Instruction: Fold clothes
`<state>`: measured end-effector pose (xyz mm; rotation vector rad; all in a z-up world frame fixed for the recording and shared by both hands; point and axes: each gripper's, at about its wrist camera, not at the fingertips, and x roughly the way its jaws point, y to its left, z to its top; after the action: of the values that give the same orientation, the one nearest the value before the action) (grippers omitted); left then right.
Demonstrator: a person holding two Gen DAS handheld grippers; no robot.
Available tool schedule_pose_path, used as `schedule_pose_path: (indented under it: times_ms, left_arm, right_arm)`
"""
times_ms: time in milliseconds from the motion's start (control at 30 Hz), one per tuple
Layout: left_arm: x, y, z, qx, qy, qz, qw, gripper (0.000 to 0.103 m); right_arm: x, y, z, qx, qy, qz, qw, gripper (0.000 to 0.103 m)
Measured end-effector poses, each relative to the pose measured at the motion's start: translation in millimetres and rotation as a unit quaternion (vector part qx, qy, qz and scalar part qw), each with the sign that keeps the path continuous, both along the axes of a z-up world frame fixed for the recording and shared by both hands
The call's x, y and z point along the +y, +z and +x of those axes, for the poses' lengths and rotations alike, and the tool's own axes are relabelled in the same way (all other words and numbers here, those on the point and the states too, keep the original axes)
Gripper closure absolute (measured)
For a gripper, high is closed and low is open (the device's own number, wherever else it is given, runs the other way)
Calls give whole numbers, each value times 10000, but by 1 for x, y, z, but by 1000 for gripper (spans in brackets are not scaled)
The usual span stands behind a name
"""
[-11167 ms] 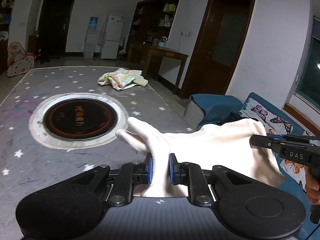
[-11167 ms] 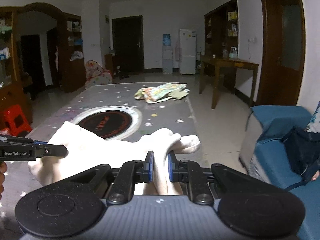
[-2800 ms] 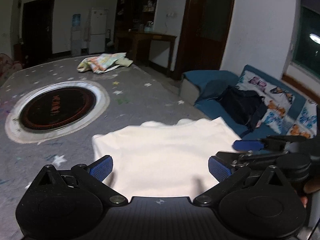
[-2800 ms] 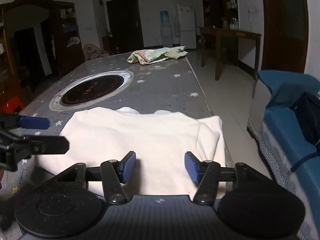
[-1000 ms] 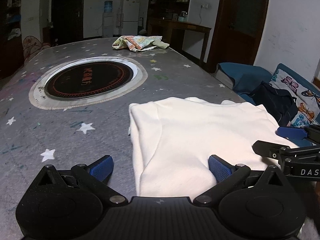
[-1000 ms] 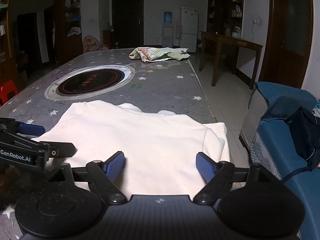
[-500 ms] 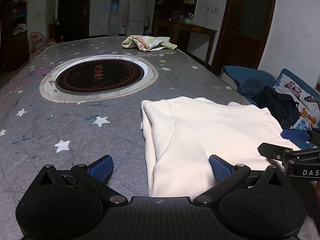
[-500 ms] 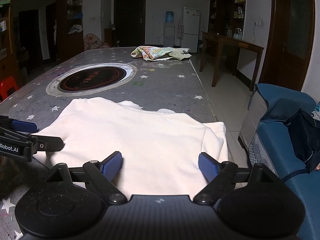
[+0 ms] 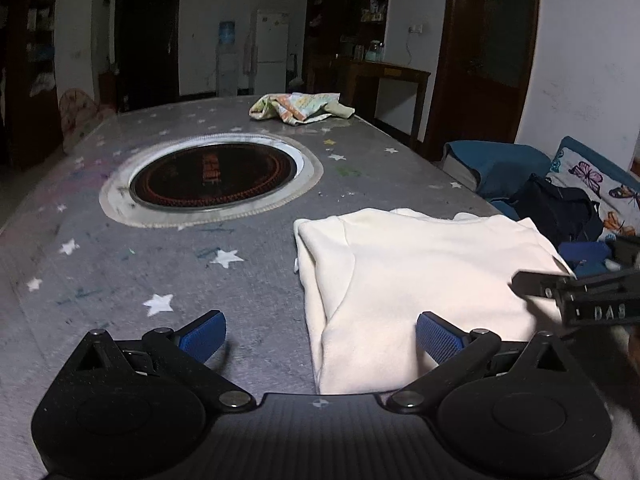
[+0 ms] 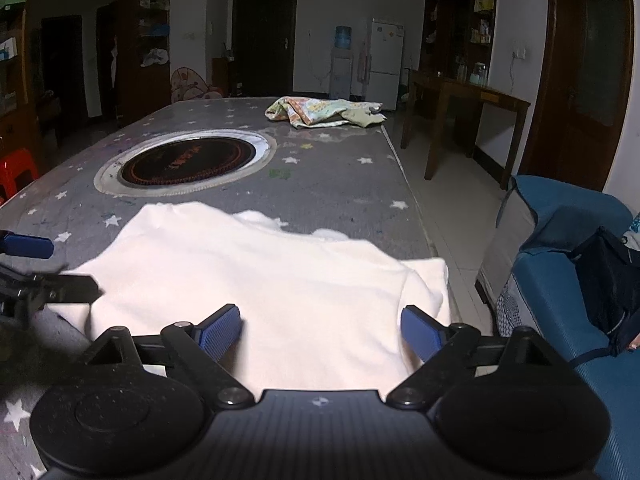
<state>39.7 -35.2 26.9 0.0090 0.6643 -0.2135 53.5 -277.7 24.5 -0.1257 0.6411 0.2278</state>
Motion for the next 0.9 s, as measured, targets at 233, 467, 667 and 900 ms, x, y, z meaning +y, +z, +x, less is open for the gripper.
schedule_pose_path:
  times_ms: [233,467,667,900]
  left_arm:
    - [7,-12,1,257,63,67,9996,0]
    - [10,-16,0,331,16,172,9993,0]
    - [8,1,-1,212,0,-57,9998,0]
    - [-13,5,14,73,-41,169,9998,0]
  right_arm:
    - [13,1,11,-25,192,-105,9998,14]
    - [3,-5,28,63,-266,-197,9994,13]
    - [-3,7,16,-53,-218,-8,9997,13]
    - [13,9,-5,4,218,52,9997,13]
